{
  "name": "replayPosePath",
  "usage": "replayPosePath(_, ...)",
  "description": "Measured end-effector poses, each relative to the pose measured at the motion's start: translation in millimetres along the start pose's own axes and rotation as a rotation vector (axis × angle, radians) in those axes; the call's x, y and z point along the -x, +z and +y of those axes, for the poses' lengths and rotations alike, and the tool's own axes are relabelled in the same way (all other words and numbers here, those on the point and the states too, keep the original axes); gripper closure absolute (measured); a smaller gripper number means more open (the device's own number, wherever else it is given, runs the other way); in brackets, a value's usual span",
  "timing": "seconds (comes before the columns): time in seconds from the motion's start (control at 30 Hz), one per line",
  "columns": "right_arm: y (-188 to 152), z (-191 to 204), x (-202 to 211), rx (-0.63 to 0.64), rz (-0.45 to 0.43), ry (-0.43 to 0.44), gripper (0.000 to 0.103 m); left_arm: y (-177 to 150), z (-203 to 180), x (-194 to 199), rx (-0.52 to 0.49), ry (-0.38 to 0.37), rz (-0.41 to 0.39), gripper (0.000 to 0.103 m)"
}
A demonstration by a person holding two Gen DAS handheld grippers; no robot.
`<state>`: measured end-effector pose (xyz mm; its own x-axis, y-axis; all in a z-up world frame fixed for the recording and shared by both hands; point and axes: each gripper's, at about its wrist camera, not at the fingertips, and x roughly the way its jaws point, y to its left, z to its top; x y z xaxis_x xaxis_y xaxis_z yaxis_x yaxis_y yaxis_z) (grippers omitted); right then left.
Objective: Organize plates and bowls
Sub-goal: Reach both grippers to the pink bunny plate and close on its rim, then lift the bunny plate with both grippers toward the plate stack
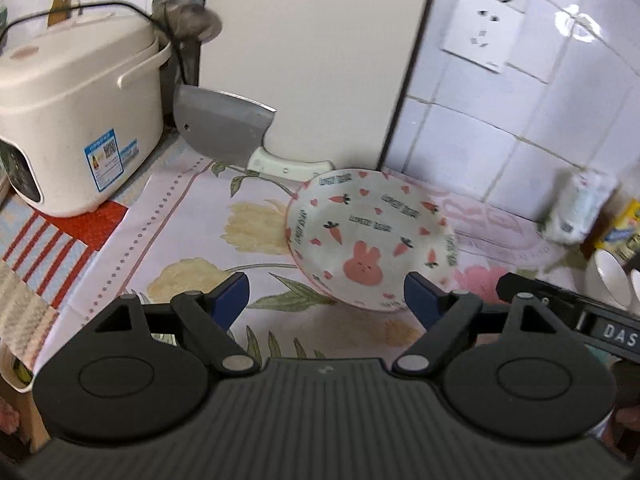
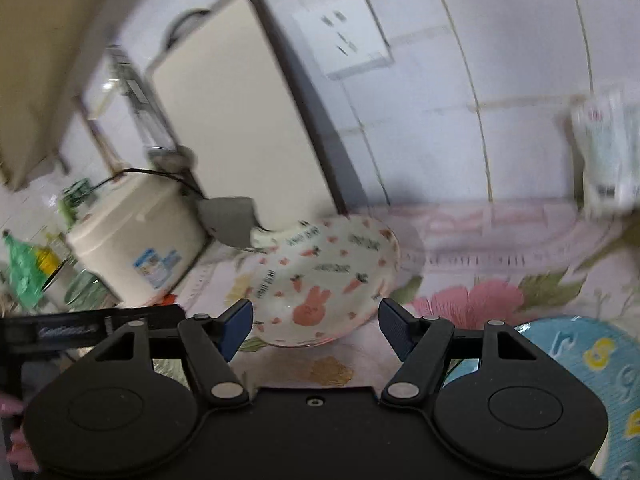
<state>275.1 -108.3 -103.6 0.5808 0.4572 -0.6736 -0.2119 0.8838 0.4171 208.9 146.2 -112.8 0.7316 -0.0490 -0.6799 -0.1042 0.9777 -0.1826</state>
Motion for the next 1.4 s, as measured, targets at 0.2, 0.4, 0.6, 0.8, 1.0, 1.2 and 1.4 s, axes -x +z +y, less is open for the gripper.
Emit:
replayPosePath(0.2,9.0,-8.4,-42.8,-0.060,0.081,0.015,0.029,-2.3,2.8,-29.1,-0.059,0.029,-0.072,0.019)
replayPosePath(0.4,18.7,-25.8,-80.8,-0.127,0.151,-0.047,0.029,4.1,5.9,-58.7,-0.058,0.056,-0.076,0.019)
replayPosePath(0.6,20.9,-41.2,-105.0,-0.232,0.164,-0.080,0.029,8.4,12.8,-96.1,-0.013,0.060,-0.006,0.019)
replayPosePath(0.8,23.9,-36.0,-115.2,-0.220,0.180,-0.091,0.032,13.8,24.3,-123.9,-0.004,0.060,0.063,0.019)
replayPosePath(1.0,22.7,-41.9,-124.4,-0.309,0.188,-0.093,0.034,14.7,25.6,-130.9,0.030,-0.018,0.112,0.038)
replayPosePath(1.2,23.1,-39.5,-132.5,-0.278,0.191,-0.080,0.041,11.7,28.2,-139.7,0.058,-0.043,0.137,0.067)
replayPosePath(1.4,20.9,-33.4,-134.3,-0.205,0.187,-0.155,0.068,9.5,29.3,-142.4,0.082,-0.091,0.126,0.080)
